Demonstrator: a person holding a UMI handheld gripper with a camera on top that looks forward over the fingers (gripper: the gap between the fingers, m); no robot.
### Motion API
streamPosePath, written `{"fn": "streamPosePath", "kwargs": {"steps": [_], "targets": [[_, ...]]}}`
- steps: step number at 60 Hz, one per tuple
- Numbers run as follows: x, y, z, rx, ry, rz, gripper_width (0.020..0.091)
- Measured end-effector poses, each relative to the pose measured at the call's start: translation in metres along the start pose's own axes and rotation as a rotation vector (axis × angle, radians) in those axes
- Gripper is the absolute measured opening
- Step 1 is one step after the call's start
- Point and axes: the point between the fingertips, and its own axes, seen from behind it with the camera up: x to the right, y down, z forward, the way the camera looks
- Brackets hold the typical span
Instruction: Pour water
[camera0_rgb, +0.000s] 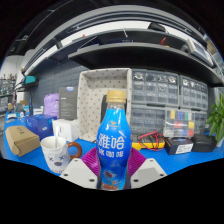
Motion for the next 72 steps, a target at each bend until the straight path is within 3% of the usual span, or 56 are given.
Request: {"fn": "streamPosePath", "kwargs": {"steps": [13, 15, 16, 18, 24, 34, 50, 72], "targets": [[0.003, 0.000, -0.001, -0.008, 0.019, -0.003, 0.0508], [0.005, 0.003, -0.002, -0.030, 0.030, -0.015, 0.0587], [0.006, 0.005, -0.003, -0.041, 0.037, -0.022, 0.0594], [0.008, 0.007, -0.005, -0.053, 0.047, -0.036, 0.0693], [0.004, 0.009, -0.016, -0.056, 0.044, -0.041, 0.0787], [0.007, 0.013, -0.056, -0.082, 0.064, 0.001, 0.0820], [0.051, 0.012, -0.129, -0.112, 0.218, 0.085, 0.0834], [0.098, -0.005, -0.185, -0.053, 0.331, 0.119, 0.0803]]}}
